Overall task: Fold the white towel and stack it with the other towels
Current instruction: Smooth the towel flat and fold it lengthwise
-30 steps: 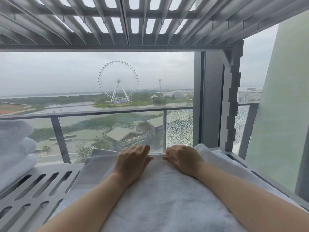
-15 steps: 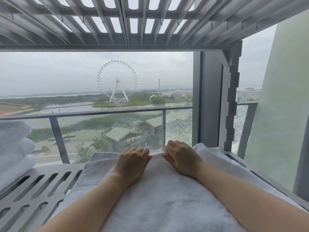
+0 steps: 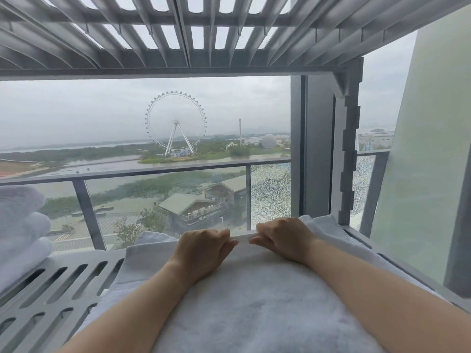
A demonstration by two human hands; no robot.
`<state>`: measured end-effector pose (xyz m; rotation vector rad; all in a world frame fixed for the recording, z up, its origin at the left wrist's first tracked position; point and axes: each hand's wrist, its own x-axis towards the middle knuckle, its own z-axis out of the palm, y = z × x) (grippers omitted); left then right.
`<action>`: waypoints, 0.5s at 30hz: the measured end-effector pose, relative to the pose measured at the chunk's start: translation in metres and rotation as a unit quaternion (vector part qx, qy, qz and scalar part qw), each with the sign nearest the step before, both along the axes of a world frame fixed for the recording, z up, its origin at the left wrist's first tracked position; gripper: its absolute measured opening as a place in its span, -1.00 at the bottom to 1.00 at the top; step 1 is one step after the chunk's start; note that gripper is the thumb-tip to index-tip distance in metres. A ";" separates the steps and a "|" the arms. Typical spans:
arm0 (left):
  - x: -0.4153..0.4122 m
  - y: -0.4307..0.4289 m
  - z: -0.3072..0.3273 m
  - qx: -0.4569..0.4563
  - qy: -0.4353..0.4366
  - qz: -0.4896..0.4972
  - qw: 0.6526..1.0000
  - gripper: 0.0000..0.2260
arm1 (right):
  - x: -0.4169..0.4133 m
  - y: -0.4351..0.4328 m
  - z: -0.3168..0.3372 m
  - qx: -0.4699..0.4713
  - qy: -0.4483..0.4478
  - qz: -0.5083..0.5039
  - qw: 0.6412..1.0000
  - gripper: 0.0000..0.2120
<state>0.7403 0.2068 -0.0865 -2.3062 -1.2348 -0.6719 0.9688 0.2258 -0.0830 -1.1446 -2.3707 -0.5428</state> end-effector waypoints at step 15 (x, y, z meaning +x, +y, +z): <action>0.067 -0.008 0.006 -0.110 0.007 -0.102 0.989 -0.81 | 0.011 -0.038 0.000 0.181 -0.006 -0.002 0.983 -0.78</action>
